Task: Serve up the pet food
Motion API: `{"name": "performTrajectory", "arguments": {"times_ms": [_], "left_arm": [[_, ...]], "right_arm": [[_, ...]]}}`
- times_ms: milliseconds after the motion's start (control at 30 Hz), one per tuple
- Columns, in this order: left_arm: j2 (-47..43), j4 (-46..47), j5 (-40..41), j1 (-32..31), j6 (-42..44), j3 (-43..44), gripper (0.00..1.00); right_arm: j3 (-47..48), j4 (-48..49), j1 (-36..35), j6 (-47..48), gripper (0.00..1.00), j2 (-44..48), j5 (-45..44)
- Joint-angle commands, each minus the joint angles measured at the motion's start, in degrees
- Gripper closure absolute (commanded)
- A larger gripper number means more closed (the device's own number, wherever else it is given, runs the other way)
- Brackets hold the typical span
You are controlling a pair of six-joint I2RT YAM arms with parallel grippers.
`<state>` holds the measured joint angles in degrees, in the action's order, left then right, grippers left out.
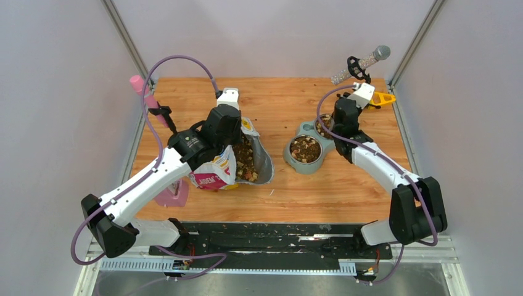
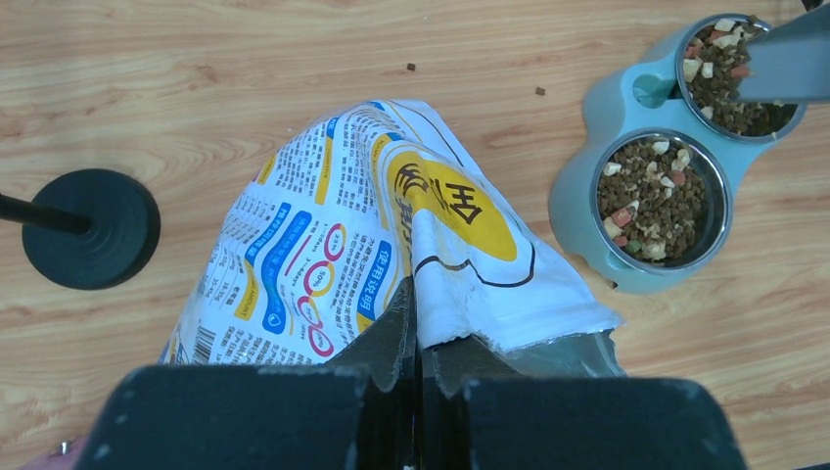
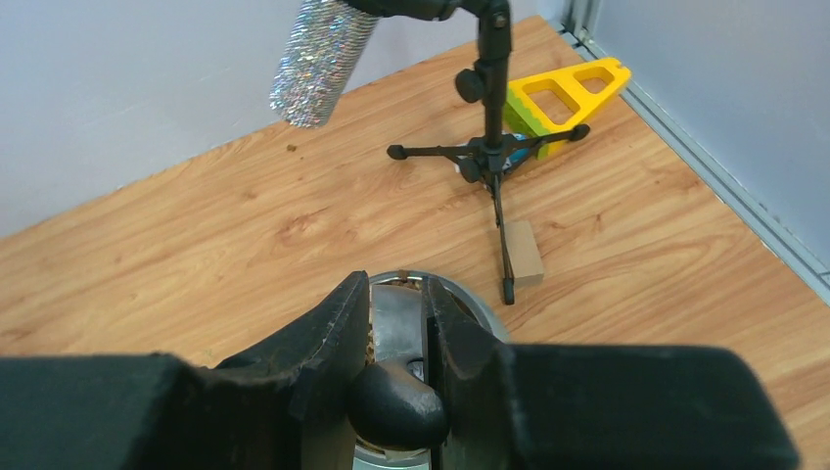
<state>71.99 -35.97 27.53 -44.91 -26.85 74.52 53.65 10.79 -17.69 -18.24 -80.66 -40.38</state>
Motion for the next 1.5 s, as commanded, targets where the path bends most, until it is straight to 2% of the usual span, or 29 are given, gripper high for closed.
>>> {"name": "performTrajectory", "arguments": {"times_ms": [0,300,400,500,567,600,633,700,767,833,933,1067,1167,1267,1467], "left_arm": [[-4.26,6.44,2.80,-0.09,0.11,1.87,1.00],[-4.31,6.43,3.07,-0.09,0.26,1.86,1.00],[-4.27,6.55,3.04,-0.09,0.38,1.81,1.00],[-4.14,6.42,2.92,-0.14,0.35,1.93,1.00],[-4.26,6.32,3.07,-0.10,0.39,1.82,1.00],[-4.34,6.52,2.97,-0.12,0.39,1.75,1.00],[-4.37,6.56,2.71,-0.11,0.55,1.74,1.00],[-4.52,6.67,2.24,-0.07,0.73,1.76,1.00],[-4.75,6.81,2.41,-0.09,0.64,1.60,1.00],[-4.89,6.87,2.27,-0.09,0.65,1.52,1.00],[-5.30,7.18,1.94,-0.09,0.83,1.35,1.00],[-5.53,7.48,2.12,-0.11,0.97,1.08,1.00],[-5.66,7.58,2.02,-0.10,0.95,1.13,1.00],[-5.86,7.72,1.83,-0.10,0.88,0.76,1.00],[-6.35,7.91,1.42,-0.09,0.77,0.68,1.00]], "right_arm": [[3.72,5.21,-1.42,7.07,1.00,-0.43,1.73],[3.08,8.26,-1.93,15.07,1.00,2.10,0.05],[2.85,7.89,-2.04,17.42,1.00,2.92,2.27],[2.49,5.59,-3.28,16.59,1.00,5.07,2.42],[-2.04,12.22,-2.86,14.31,1.00,7.86,1.54],[-4.66,15.93,-1.57,14.36,1.00,8.71,5.50],[-5.08,14.72,-0.89,13.89,1.00,8.91,7.93],[-2.14,6.70,-2.04,10.73,1.00,8.99,4.87],[-3.54,8.13,-1.66,8.77,1.00,10.50,3.56],[-4.19,9.99,-0.35,8.92,1.00,10.71,8.54],[-2.02,1.52,-0.16,3.00,1.00,11.90,7.77],[-5.21,4.55,1.20,1.29,1.00,15.76,11.10],[-4.57,1.08,2.40,-1.78,1.00,16.44,8.01],[-6.44,-2.47,3.56,-11.87,1.00,19.26,4.19],[-15.60,-11.47,7.30,-33.35,1.00,31.92,7.60]]}}
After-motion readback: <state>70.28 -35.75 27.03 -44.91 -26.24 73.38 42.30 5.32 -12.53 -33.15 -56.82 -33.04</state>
